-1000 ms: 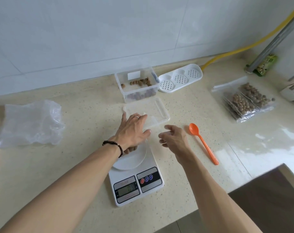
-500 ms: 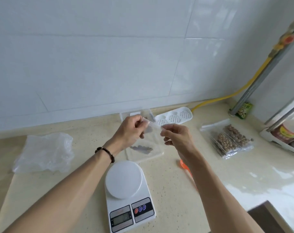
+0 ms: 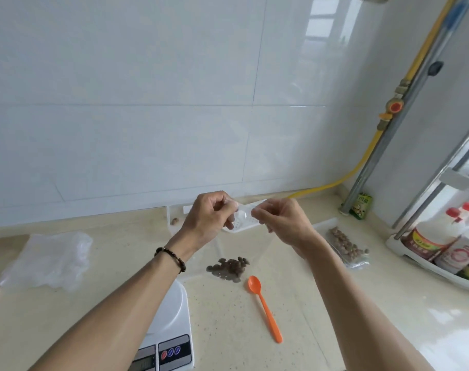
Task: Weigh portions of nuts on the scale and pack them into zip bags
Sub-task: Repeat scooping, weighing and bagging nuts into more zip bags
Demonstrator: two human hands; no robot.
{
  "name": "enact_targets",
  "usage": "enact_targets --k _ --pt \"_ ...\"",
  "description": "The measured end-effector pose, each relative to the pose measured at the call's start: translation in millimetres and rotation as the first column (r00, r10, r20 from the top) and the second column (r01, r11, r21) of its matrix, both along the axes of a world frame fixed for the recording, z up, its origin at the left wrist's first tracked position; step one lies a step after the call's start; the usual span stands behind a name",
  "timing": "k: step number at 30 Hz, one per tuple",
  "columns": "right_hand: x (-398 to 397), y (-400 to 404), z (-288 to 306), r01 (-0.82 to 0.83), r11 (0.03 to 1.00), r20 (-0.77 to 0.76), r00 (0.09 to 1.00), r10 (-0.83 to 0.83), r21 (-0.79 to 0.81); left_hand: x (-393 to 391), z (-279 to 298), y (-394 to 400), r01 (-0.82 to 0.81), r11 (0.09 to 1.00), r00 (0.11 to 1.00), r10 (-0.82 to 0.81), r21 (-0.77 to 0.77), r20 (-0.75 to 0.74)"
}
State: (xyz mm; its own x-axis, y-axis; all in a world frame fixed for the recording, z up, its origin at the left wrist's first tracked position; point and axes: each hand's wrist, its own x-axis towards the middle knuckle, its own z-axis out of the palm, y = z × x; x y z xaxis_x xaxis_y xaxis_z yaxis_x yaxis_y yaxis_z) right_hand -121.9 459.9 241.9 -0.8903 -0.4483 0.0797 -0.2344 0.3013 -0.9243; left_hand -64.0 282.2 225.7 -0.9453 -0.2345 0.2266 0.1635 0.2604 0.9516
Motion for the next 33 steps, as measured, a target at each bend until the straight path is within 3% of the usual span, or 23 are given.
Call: enact_targets --k 4,10,17,22,28,33 --pt "-5.5 21.1 3.8 -0.038 0.992 -0.144 0.988 0.056 0.123 -4.7 5.3 28.9 0.066 0.994 0.996 -0.061 -0.084 0.067" --pt "-21.6 59.1 -8.4 0.004 0.985 0.078 0.997 0.009 -0.172 -22.3 5.5 59.6 -0.035 0.990 0.999 0.039 -0.136 0.027" --pt "-43.7 81.0 -13.2 0.029 0.999 -0.116 0.993 -0.026 0.025 -38.9 4.6 76.3 0.093 0.991 0.991 -0.083 -0.094 0.109" --pt "-56.3 82.8 -21.3 0.031 0.976 0.130 0.991 -0.003 -0.216 -62.1 -3.6 78.3 0.062 0.998 0.996 -0.060 -0.027 0.071" --pt "-83.6 80.5 -27.3 0.115 0.983 0.057 0.993 -0.108 -0.144 -93.3 -13.0 69.2 0.105 0.991 0.978 -0.118 0.085 0.172" --pt "-101.5 76.9 -33.1 0.172 0.956 0.201 0.972 -0.126 -0.236 -111.2 -21.2 55.4 0.088 0.994 0.983 -0.097 0.063 0.159"
